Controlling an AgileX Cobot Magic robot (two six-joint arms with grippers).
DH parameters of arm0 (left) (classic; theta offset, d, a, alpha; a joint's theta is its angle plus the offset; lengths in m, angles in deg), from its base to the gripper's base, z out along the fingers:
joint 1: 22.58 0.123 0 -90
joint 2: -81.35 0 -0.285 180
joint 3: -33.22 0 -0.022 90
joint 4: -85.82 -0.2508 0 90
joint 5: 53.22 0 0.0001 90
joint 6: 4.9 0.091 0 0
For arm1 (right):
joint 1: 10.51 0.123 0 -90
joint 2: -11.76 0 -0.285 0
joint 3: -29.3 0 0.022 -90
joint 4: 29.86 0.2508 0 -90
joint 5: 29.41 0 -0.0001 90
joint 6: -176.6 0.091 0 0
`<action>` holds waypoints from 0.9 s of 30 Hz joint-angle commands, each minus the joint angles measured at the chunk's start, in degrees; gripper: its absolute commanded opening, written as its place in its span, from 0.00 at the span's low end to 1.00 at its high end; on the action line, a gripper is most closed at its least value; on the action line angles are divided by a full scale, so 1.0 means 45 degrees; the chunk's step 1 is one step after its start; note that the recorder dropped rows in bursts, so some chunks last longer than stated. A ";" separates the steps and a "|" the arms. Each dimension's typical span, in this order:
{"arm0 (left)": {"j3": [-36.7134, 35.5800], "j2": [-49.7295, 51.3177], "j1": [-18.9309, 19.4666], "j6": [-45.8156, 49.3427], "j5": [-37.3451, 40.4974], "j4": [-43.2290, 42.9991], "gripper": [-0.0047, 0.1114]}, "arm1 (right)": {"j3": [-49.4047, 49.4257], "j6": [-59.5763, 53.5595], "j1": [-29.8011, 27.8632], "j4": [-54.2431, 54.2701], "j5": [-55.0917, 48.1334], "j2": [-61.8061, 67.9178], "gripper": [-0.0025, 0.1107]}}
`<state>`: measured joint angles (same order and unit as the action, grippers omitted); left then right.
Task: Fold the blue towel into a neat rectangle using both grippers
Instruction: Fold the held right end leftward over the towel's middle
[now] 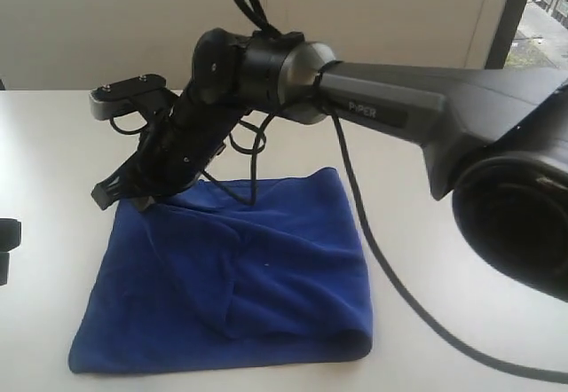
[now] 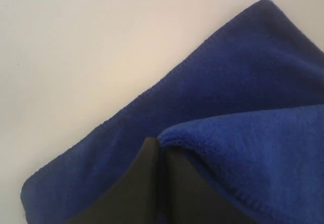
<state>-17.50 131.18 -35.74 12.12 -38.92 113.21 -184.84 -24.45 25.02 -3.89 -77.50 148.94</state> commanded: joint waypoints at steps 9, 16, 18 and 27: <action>-0.0097 -0.0089 -0.0032 -0.0056 0.0095 0.0176 0.04 | -0.0507 -0.0589 0.0379 0.0355 0.1184 0.0926 0.18; -0.0097 -0.0089 -0.0032 -0.0028 0.0064 0.0176 0.04 | -0.0753 -0.0727 0.0352 -0.0133 0.1003 0.0747 0.62; -0.0119 -0.0089 -0.0032 -0.0028 0.0066 0.0176 0.04 | -0.0753 -0.0727 0.0324 -0.0651 0.0940 0.0419 0.60; -0.0125 -0.0066 -0.0032 0.0220 0.0066 0.0176 0.04 | -0.0704 -0.0700 -0.1104 -0.6023 -0.3620 -0.1160 0.40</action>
<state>-17.62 131.18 -35.74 12.75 -38.92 113.21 -188.07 -27.02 23.59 -25.34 -86.31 143.78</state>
